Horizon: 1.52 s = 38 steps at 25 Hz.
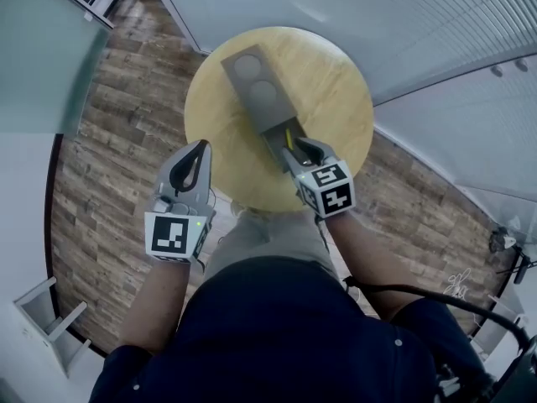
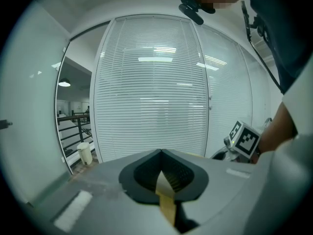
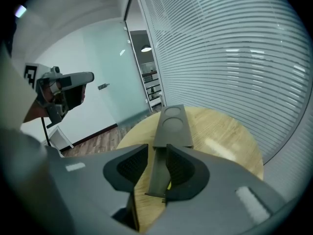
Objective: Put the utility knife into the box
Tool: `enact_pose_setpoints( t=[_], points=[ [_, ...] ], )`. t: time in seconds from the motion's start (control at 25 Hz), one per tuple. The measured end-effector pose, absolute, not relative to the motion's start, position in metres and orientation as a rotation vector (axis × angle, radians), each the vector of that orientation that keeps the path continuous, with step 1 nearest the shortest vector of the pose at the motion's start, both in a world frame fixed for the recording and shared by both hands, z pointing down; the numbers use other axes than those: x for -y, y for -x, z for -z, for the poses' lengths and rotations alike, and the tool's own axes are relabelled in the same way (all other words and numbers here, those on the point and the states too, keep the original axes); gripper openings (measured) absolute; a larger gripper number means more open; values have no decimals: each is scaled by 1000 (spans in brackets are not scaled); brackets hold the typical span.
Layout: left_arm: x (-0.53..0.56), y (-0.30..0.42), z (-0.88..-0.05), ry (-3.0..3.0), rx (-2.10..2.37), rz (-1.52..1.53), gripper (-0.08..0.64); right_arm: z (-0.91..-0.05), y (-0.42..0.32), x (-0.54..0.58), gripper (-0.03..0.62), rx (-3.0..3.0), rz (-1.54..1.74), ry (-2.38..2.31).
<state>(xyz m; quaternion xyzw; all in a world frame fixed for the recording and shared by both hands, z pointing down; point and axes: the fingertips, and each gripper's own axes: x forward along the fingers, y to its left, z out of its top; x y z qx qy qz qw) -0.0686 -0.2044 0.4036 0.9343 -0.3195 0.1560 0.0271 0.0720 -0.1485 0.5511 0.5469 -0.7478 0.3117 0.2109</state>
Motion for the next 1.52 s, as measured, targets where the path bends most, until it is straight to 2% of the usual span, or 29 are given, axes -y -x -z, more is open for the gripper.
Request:
enact_pose_setpoints(
  t=[0.2,0.68,0.72,0.84,0.92,1.52],
  points=[
    [203,64,-381,-2931,994,-431,3,-518,-84,141,124,2099,-824,-1602],
    [198,64,-327,-2998,1055,-276,3,-414,-110,139,122,2221,-466,-1849],
    [198,65,-325,-3000,1061,-267,3,-407,-111,140,115,2238,-437,-1859],
    [198,68,-320,-2993,1076,-266,3,-377,-115,139,25,2305,-324,-1924],
    [195,73,-319,-2978,1084,-280,3,-357,-117,137,11,2337,-247,-1964],
    [201,102,-298,-3028,1180,-222,3,-287,-108,128,9,2396,89,-2017]
  ],
)
